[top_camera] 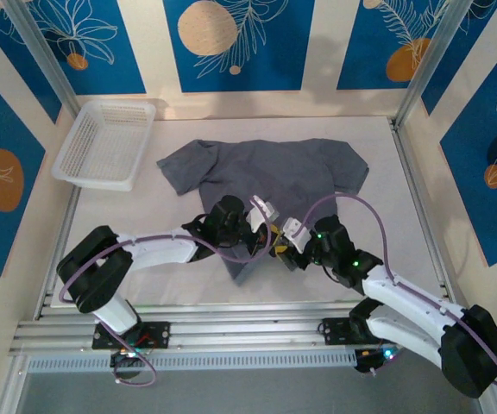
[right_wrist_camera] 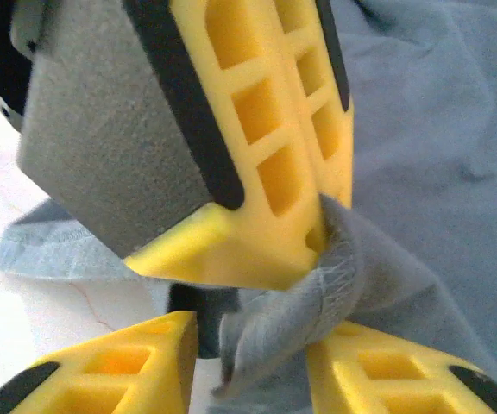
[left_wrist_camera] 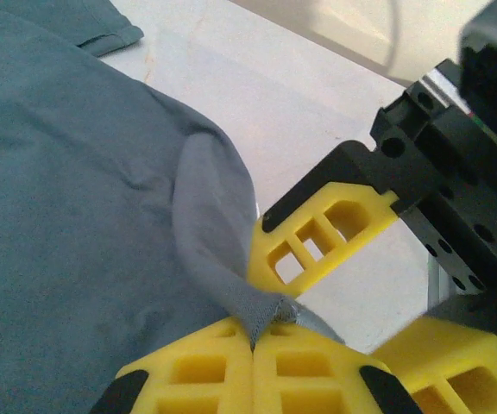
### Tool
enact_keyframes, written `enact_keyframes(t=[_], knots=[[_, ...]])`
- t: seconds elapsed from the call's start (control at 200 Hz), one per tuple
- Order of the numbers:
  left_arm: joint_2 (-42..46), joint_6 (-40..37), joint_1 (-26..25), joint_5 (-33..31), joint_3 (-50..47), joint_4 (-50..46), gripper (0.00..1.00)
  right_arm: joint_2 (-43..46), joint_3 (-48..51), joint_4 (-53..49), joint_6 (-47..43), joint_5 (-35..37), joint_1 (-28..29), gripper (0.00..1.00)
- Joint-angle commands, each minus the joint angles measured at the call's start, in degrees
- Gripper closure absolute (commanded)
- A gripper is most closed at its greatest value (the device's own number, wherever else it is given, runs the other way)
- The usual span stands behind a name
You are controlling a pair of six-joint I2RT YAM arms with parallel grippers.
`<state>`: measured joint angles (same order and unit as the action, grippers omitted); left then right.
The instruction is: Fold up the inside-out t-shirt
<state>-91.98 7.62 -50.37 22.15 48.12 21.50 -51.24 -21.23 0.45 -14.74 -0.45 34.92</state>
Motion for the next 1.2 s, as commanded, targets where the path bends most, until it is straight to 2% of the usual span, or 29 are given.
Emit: enact_keyframes(t=[0.0, 0.05, 0.09, 0.165, 0.25, 0.3, 0.46, 0.575, 0.725, 0.8, 0.915, 0.975, 1.12, 1.195], knots=[[0.93, 0.47, 0.78, 0.96, -0.95, 1.75, 1.00, 0.64, -2.10, 0.82, -1.24, 1.89, 0.16, 0.80], [1.30, 0.29, 1.09, 0.25, -1.39, 1.49, 0.97, 1.24, -2.37, -0.91, -1.35, 1.39, 0.02, 0.92], [1.79, -0.25, 1.15, -0.67, -1.61, 0.60, 0.87, 1.56, -2.53, -1.74, -1.26, 1.08, -0.08, 1.00], [3.62, -1.54, 1.15, -2.23, -2.97, -0.57, 0.56, 1.71, -2.49, -1.64, -0.39, 0.89, -0.33, 1.00], [6.53, -1.77, 1.07, -2.69, -6.66, 1.65, 0.38, 1.19, -2.65, -0.07, 0.77, 0.57, -0.76, 1.00], [7.41, -2.94, 0.74, -2.76, -8.08, 1.24, 0.32, 0.60, -3.05, 0.42, 1.09, -0.02, -1.23, 1.00], [5.13, -8.41, -2.30, -4.62, -7.22, -5.98, 0.24, -0.69, -4.93, -0.17, 1.42, -0.78, -2.47, 1.00], [1.26, -9.23, -4.35, -10.50, -4.37, -7.53, 0.22, -0.40, -5.26, -0.71, 1.45, -0.96, -2.92, 1.00], [1.10, -6.13, -4.54, -25.35, -4.69, -2.83, 0.22, 0.34, -5.22, -2.01, 1.78, -1.14, -3.19, 1.00], [2.18, -6.58, -4.43, -28.32, -5.30, -1.22, 0.23, 0.65, -5.09, -2.46, 1.82, -1.37, -3.19, 1.00], [3.51, -7.82, -4.27, -29.36, -5.32, -1.27, 0.28, 0.84, -4.87, -2.63, 1.46, -1.83, -3.29, 1.00], [3.99, -8.10, -4.07, -29.03, -5.19, -1.58, 0.34, 0.81, -4.87, -2.89, 1.39, -1.95, -3.29, 1.00], [5.37, -7.63, -3.80, -30.17, -5.13, -2.12, 0.61, 0.85, -4.67, -3.54, 1.43, -1.71, -3.36, 1.00], [7.37, -6.47, -3.40, -30.23, -5.57, -1.73, 0.66, 0.85, -4.69, -4.47, 1.01, -1.60, -3.45, 1.00]])
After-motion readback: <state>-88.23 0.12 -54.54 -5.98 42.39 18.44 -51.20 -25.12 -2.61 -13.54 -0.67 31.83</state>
